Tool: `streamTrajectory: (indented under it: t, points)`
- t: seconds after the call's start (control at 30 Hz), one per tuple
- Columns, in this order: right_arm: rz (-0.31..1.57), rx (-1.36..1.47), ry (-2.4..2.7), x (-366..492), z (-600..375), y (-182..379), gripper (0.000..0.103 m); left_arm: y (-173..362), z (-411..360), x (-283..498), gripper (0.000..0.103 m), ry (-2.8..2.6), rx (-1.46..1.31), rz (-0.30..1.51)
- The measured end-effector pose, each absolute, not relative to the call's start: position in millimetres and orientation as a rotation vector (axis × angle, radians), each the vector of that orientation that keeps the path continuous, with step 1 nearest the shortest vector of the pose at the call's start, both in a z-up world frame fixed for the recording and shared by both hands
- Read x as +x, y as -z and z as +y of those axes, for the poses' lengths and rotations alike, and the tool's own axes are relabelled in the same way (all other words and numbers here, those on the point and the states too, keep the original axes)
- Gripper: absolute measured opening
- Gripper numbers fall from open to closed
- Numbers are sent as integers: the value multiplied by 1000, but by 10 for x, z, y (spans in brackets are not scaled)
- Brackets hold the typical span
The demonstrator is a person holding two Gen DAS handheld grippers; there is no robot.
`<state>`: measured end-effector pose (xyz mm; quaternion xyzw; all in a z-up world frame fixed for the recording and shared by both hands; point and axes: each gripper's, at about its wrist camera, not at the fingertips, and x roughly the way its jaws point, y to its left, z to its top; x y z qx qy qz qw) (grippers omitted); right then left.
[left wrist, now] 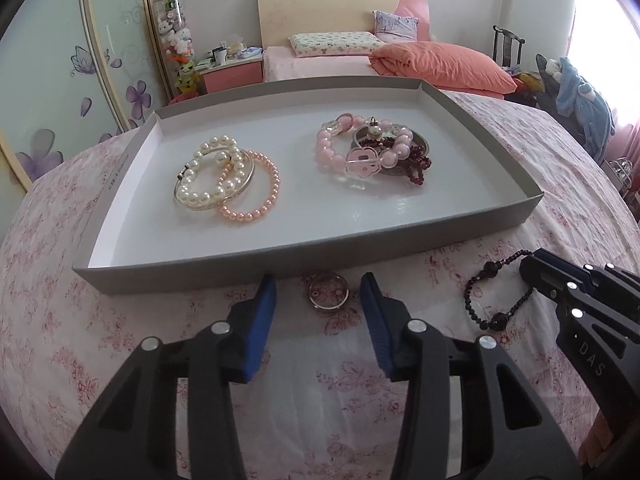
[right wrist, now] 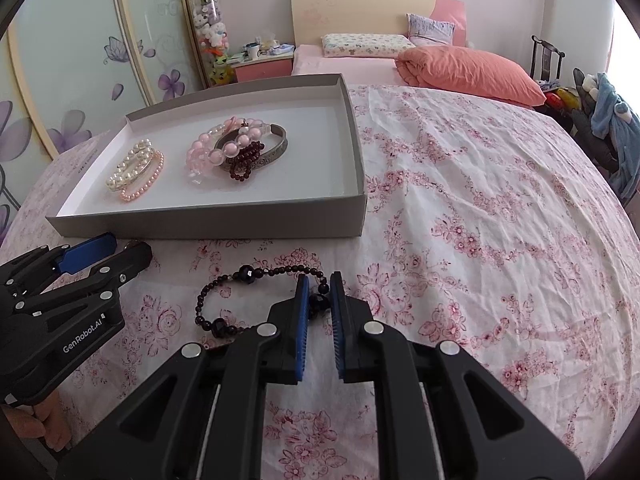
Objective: Organize jewelry
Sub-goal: 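Grasp the black bead bracelet with the right tool while the left tool grasps the silver ring, then carry the ring and black bead bracelet over the grey tray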
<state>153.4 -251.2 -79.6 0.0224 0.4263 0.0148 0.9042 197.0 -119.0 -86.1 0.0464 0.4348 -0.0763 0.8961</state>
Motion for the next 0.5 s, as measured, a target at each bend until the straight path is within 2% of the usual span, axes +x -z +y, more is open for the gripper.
streamTrajectory:
  t: [0.13, 0.23, 0.3, 0.5]
  points:
    - [881, 37, -29, 1536, -2512, 798, 12, 858, -1199, 1971, 43, 154, 100, 900]
    - [881, 30, -27, 1535, -2500, 798, 12, 851, -1225, 1965, 33, 154, 109, 898]
    - [881, 28, -27, 1540, -2490, 797, 12, 844, -1238, 1956, 23, 150, 111, 895]
    - [881, 20, -36, 1544, -2460, 803, 12, 831, -1132, 1963, 22, 121, 95, 900]
